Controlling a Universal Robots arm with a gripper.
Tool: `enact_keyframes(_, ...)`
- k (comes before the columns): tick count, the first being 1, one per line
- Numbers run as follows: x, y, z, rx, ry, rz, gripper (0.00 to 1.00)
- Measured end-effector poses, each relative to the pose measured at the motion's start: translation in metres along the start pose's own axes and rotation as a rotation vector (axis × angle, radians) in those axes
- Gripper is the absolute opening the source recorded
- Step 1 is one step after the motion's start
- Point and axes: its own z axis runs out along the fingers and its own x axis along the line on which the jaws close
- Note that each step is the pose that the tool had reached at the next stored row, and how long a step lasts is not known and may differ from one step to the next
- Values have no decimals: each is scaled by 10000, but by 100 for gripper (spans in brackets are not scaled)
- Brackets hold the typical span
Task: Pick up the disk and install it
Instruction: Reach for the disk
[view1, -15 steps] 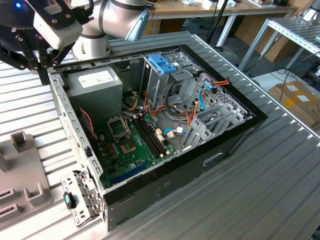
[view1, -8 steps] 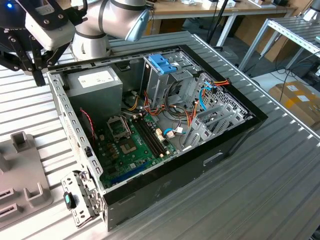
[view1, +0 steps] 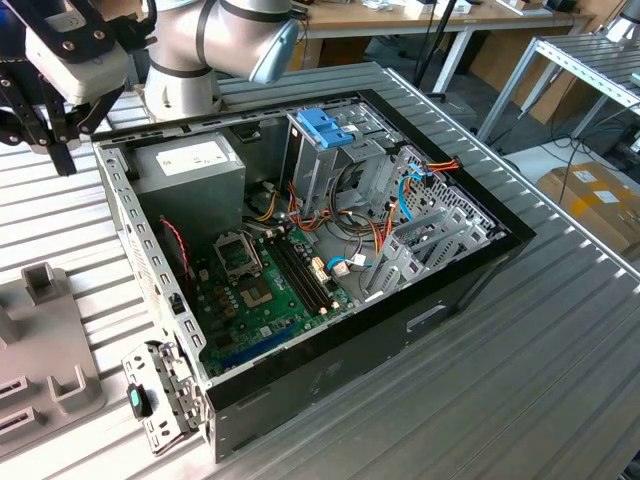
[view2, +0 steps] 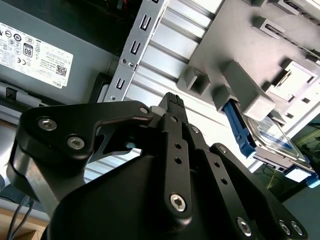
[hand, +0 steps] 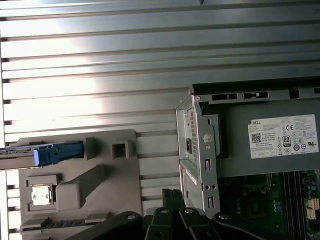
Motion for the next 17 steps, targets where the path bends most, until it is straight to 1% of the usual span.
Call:
enact_keyframes(2,24,-2,0,1,0,0,11)
enact_keyframes(14,33,-2,-1,0,0,0,11)
enact_keyframes(17,54,-4,-1,0,0,0,11)
